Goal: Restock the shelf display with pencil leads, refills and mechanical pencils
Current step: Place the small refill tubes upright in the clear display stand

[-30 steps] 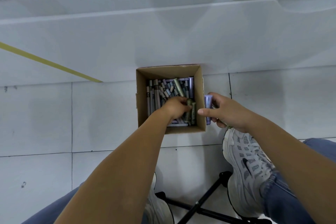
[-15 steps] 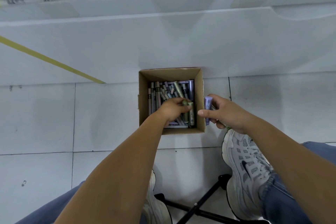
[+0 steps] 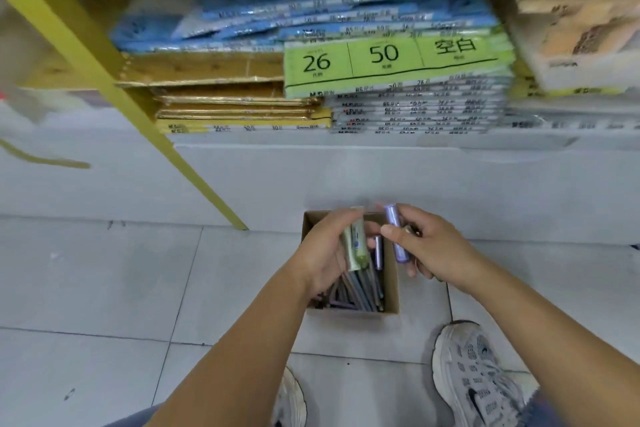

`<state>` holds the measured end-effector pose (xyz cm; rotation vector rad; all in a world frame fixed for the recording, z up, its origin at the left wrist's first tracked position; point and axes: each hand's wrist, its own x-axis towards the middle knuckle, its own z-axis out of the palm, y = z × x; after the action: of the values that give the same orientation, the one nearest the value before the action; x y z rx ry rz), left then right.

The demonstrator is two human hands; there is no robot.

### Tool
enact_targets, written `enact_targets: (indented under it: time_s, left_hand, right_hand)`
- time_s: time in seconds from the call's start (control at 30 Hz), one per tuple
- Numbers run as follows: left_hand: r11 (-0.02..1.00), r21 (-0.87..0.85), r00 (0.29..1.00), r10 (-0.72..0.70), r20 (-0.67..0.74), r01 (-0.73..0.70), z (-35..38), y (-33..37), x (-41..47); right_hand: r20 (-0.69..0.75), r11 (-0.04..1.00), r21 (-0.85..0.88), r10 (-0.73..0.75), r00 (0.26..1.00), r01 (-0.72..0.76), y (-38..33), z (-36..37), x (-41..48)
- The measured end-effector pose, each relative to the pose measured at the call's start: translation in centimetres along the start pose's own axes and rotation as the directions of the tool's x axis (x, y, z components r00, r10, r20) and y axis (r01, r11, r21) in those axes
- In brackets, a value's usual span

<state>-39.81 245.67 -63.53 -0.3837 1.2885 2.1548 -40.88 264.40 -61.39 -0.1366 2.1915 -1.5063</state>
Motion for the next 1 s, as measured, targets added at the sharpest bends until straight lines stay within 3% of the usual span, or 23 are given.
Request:
enact_targets:
  time_s: [0.13, 0.33, 0.53, 0.67, 0.8, 1.0]
  left_hand:
    - [0.958, 0.233, 0.98, 0.185, -0.069, -0.164, 2.2, 2.9, -3.5]
    - [0.854, 0.405, 0.917, 0.39, -0.082, -0.327, 4.9, 8.5, -8.9]
    - [0.776, 0.447, 0.852, 0.52, -0.057, -0.444, 7.5, 14.6, -13.7]
    - [0.711, 0.49, 0.807, 0.59, -0.024, -0.504, 8.6, 17.6, -15.4]
    - [0.655, 0.525, 0.755, 0.655, -0.036, -0.543, 9.2, 19.8, -15.7]
    - [0.672, 0.461, 0.72, 0.687, -0.097, -0.58, 9.2, 21.2, -14.8]
  right_hand:
    - [0.018, 0.993, -0.036, -0.11, 0.994, 0.11, -4.0, 0.4, -1.7]
    - [0.091, 0.958, -0.114, -0.252, 0.963, 0.262, -11.7, -0.3, -4.6]
    - [0.219, 0.938, -0.134, -0.286, 0.933, 0.319, -19.2, -3.6, -6.9]
    - [0.205, 0.92, -0.067, -0.367, 0.907, 0.387, -23.1, -5.0, -6.8]
    - [0.214, 0.89, -0.118, -0.411, 0.886, 0.441, -25.9, -5.5, -5.7]
    - [0.107, 0.829, -0.11, -0.539, 0.836, 0.549, -27.7, -5.0, -3.9]
